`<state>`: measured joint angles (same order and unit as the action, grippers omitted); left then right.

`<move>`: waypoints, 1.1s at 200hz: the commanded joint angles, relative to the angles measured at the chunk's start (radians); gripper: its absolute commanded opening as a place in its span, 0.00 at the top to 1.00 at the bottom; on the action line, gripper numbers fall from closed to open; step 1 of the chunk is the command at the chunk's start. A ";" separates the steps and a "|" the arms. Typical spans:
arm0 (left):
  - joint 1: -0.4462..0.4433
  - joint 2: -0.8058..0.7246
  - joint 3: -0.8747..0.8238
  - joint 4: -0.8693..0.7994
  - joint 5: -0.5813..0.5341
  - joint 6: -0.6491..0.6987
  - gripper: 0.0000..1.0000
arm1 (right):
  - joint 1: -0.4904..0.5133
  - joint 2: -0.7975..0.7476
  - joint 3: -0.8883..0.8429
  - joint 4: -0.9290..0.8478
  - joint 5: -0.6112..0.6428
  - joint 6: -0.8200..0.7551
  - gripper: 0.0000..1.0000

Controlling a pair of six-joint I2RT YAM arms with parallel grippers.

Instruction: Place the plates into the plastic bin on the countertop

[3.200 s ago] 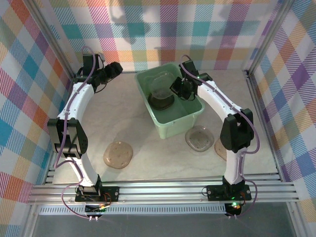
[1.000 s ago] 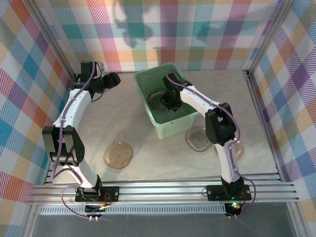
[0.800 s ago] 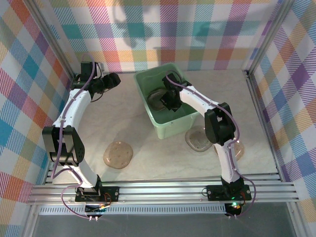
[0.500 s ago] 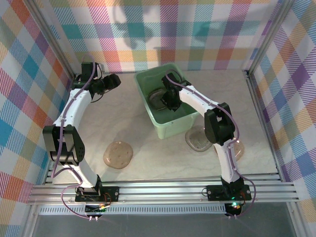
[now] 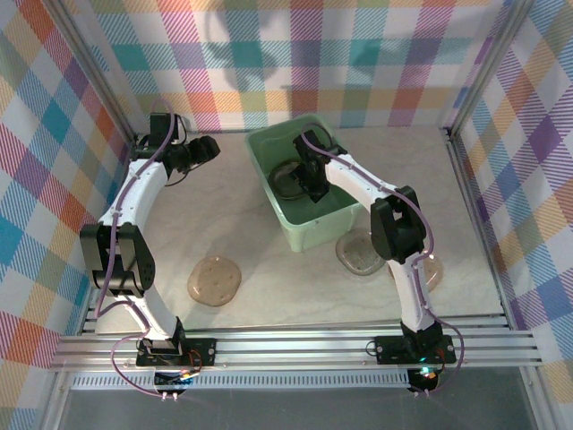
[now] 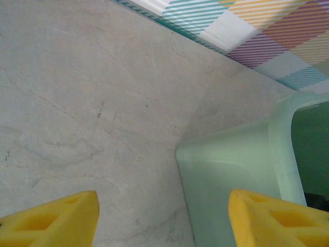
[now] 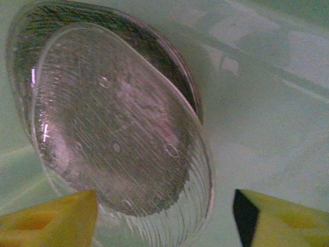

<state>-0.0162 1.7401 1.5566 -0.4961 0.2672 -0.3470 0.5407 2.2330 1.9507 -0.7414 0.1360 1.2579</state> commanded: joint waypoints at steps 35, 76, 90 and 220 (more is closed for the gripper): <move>0.007 0.018 0.041 -0.013 -0.006 -0.008 0.33 | 0.002 -0.070 0.024 0.014 0.010 -0.096 0.16; 0.000 0.028 0.043 -0.018 -0.011 -0.018 0.33 | 0.008 -0.053 0.066 0.070 -0.055 -0.275 0.26; -0.003 0.030 0.043 -0.018 -0.016 -0.022 0.33 | 0.004 -0.004 0.145 0.032 -0.102 -0.324 0.32; -0.016 0.079 0.081 -0.045 -0.049 -0.035 0.33 | -0.027 0.246 0.401 -0.182 -0.189 -0.435 0.80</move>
<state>-0.0235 1.7996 1.5955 -0.5186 0.2314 -0.3740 0.5217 2.4458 2.2890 -0.8696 -0.0536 0.8547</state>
